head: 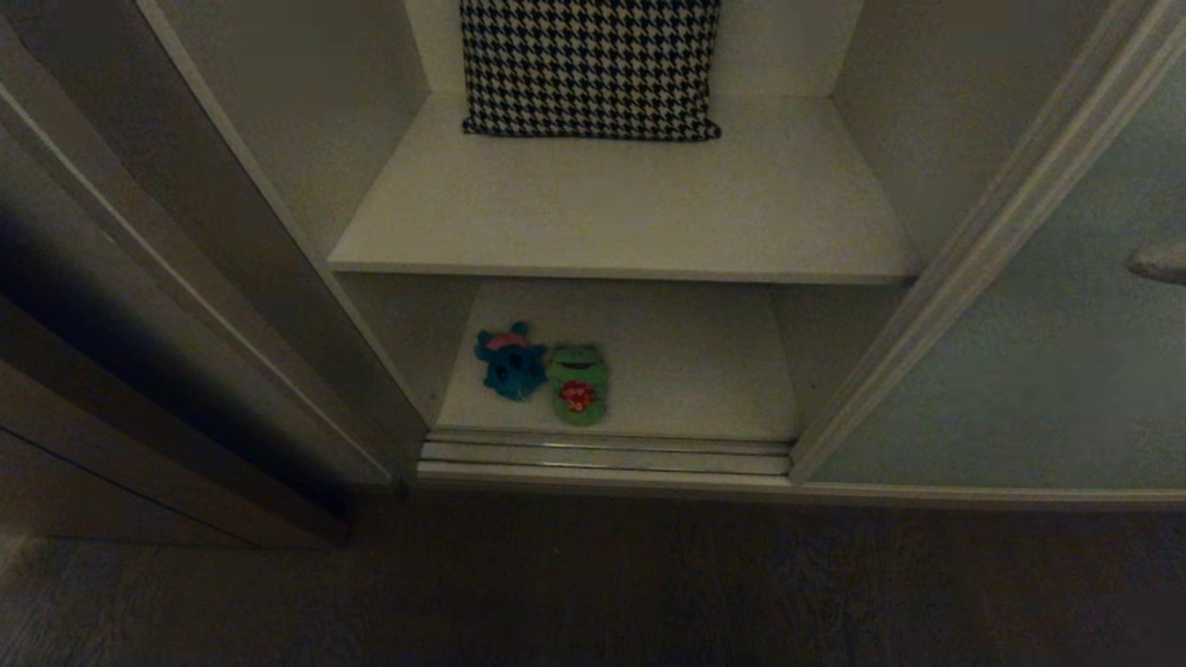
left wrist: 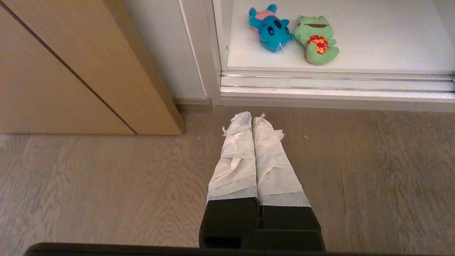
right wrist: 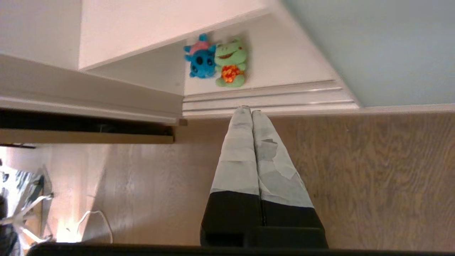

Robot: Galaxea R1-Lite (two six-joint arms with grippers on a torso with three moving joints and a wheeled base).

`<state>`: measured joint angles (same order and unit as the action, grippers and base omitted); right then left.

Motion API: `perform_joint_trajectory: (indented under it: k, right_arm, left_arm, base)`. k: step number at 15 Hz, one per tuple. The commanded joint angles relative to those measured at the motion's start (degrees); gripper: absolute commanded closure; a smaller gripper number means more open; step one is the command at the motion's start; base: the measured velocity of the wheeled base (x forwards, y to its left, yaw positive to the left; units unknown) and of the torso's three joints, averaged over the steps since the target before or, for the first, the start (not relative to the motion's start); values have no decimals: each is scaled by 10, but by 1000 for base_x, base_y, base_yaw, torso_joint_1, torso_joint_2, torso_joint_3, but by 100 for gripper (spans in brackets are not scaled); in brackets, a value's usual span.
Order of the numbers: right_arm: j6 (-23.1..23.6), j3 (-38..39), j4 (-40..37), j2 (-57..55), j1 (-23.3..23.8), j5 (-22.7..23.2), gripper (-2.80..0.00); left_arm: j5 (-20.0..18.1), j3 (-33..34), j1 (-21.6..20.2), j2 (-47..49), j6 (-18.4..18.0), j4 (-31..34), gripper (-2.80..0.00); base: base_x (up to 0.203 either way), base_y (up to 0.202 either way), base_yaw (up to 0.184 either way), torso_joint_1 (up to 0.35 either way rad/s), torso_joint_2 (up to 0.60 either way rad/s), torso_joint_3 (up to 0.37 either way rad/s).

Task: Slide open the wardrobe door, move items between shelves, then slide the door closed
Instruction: Close the door

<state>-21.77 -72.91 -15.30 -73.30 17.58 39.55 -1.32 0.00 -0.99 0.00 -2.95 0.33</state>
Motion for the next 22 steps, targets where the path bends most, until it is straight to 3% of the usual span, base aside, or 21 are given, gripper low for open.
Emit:
perform_joint_trajectory:
  k: [1, 4, 22]
  right_arm:
    - [-1, -6, 18, -27, -10, -9, 0]
    - [-2, -13, 46, -47, -47, -82, 0]
    - [-1, -40, 113, -125, -89, -159, 0]
  left_arm:
    - [0, 0, 0, 1, 0, 0, 0]
    - [0, 0, 0, 1, 0, 0, 0]
    - [0, 0, -1, 1, 0, 0, 0]
  base:
    - [0, 0, 0, 0, 0, 0]
    - [0, 0, 0, 0, 0, 0]
    - [0, 0, 0, 0, 0, 0]
